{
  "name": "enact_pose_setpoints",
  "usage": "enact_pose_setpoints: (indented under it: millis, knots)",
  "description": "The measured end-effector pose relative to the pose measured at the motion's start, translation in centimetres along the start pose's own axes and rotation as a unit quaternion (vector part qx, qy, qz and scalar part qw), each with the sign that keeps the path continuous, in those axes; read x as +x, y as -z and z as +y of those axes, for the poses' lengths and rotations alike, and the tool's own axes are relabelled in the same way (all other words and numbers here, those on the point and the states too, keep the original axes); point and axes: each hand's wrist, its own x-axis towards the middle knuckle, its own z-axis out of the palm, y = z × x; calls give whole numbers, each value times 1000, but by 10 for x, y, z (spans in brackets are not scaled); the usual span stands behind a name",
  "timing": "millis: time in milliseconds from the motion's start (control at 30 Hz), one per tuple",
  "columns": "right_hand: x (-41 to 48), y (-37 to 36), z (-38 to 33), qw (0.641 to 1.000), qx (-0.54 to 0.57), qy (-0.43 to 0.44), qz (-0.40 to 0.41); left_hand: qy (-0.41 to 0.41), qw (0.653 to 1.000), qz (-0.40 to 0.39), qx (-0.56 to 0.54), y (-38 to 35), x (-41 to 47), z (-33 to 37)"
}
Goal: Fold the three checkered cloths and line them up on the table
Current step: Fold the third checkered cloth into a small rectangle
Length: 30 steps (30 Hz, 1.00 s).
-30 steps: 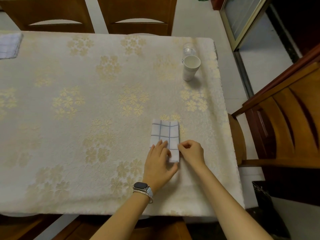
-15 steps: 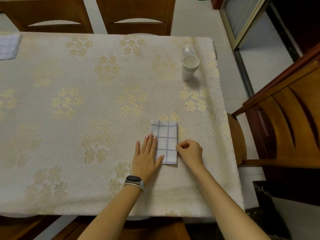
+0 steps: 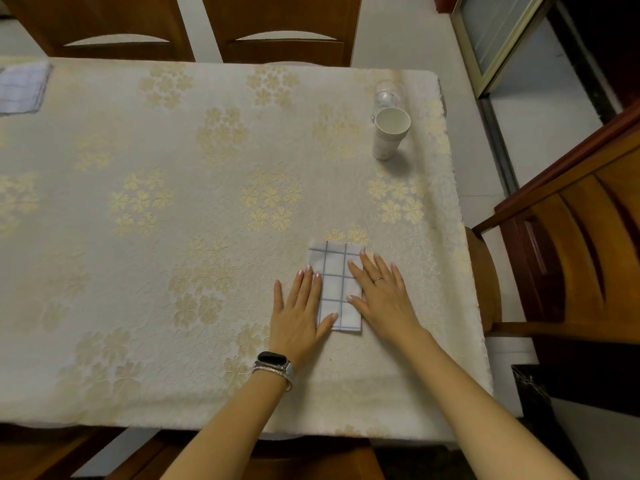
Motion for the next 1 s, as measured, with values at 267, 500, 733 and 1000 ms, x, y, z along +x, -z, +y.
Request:
enact_pose_setpoints:
  millis: [267, 500, 733, 1000]
  knots:
    - [13, 17, -13, 996, 22, 82, 4, -1, 999, -40, -14, 6, -2, 2]
    - [38, 9, -45, 991, 52, 112, -50, 12, 998, -48, -29, 14, -1, 7]
    - [58, 9, -56, 995, 33, 90, -38, 11, 998, -53, -25, 16, -1, 7]
    - [41, 2, -47, 994, 78, 67, 35, 12, 997, -62, -33, 14, -1, 5]
